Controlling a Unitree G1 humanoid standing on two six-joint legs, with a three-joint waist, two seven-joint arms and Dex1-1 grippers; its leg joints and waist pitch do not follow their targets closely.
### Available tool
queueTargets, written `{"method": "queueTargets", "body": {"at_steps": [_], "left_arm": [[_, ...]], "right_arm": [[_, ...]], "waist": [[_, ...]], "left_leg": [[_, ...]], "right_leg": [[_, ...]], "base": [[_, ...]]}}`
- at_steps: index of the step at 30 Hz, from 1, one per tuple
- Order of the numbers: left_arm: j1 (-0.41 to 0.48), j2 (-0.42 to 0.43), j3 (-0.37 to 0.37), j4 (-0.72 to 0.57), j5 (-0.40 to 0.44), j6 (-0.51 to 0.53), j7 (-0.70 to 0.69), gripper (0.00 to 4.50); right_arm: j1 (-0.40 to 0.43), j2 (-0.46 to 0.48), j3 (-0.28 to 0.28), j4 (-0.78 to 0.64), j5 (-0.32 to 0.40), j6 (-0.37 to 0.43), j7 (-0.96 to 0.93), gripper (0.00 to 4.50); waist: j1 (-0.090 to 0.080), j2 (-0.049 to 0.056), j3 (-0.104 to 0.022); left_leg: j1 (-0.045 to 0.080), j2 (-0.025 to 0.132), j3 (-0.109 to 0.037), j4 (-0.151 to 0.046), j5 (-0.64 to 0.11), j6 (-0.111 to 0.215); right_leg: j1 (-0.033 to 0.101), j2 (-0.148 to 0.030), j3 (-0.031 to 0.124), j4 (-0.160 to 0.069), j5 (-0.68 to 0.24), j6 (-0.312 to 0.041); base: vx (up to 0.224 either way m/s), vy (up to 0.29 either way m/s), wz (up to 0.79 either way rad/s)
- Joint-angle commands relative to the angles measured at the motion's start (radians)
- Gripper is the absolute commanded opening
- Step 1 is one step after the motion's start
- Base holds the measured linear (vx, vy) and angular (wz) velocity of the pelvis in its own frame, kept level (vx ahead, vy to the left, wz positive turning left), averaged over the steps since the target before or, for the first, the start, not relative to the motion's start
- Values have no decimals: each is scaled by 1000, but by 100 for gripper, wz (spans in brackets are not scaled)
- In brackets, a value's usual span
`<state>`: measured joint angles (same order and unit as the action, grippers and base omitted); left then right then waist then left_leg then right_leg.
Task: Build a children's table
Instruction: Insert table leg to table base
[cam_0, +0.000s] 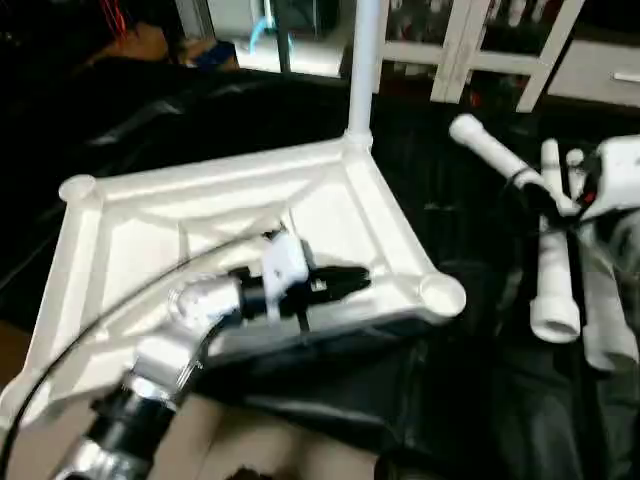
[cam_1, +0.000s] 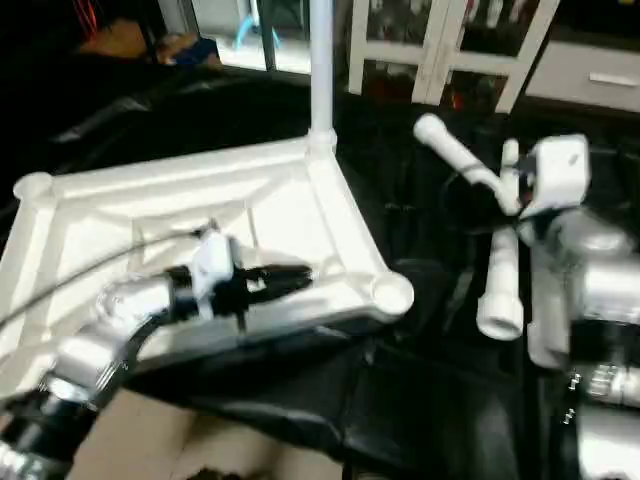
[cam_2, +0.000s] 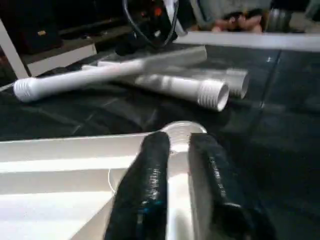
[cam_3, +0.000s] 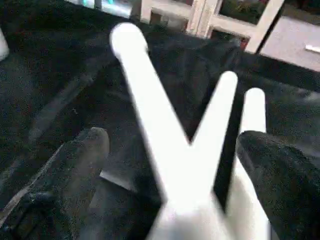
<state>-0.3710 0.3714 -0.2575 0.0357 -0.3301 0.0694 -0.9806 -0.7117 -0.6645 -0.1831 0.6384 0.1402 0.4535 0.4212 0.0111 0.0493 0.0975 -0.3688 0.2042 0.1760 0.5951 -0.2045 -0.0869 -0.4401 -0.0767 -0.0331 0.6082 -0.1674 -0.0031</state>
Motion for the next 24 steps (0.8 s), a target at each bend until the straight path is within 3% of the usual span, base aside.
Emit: {"method": "queueTargets", "body": {"at_steps": [1, 2, 3, 5, 11, 14, 18, 24], "left_arm": [[4, 27, 26, -52, -37, 75, -11, 120], [7, 33, 26, -62, -41, 90, -13, 127], [20, 60, 26, -107, -55, 155, -19, 137], [37, 82, 16, -158, -67, 207, -21, 137], [64, 95, -2, -267, -153, 326, -18, 137], [60, 77, -3, -280, -146, 345, 3, 142], [58, 70, -1, -286, -137, 351, 13, 144], [43, 64, 5, -284, -133, 360, 39, 144]], "right_arm": [[-46, -26, 45, 111, -36, -21, 87, 450], [-56, -32, 55, 132, -41, -18, 110, 450], [-97, -56, 99, 217, -71, -21, 192, 450], [-123, -75, 143, 278, -109, -28, 239, 450], [-156, -94, 177, 372, -111, 29, 396, 450], [-168, -115, 236, 440, -170, -23, 456, 432], [-193, -120, 234, 477, -175, -31, 468, 397], [-225, -131, 240, 524, -183, -45, 518, 342]], "waist": [[5, -20, -56], [9, -20, -49], [6, -22, -50], [8, -22, -44], [20, -28, -39], [24, -33, -37], [25, -36, -38], [23, -43, -39]], "left_leg": [[-1, 0, 17, -46, -37, 165], [-1, -1, 18, -48, -60, 160], [0, 5, 15, -50, -81, 150], [2, 6, 18, -49, -87, 146], [4, 11, 19, -48, -62, 163], [6, 13, 21, -48, -70, 160], [4, 13, 20, -47, -65, 150], [1, 12, 20, -44, -58, 164]], "right_leg": [[74, -26, 22, -47, 17, -344], [73, -24, 21, -54, -31, -337], [74, -26, 17, -50, -60, -350], [69, -26, 19, -53, -71, -352], [68, -25, 21, -46, -51, -377], [66, -26, 21, -50, -71, -376], [69, -29, 22, -49, -78, -372], [70, -30, 22, -46, -73, -376]], "base": [[0, 0, 0], [0, 0, 0], [0, 0, 0], [0, 0, 0], [0, 0, 0], [0, 0, 0], [0, 0, 0], [0, 0, 0]]}}
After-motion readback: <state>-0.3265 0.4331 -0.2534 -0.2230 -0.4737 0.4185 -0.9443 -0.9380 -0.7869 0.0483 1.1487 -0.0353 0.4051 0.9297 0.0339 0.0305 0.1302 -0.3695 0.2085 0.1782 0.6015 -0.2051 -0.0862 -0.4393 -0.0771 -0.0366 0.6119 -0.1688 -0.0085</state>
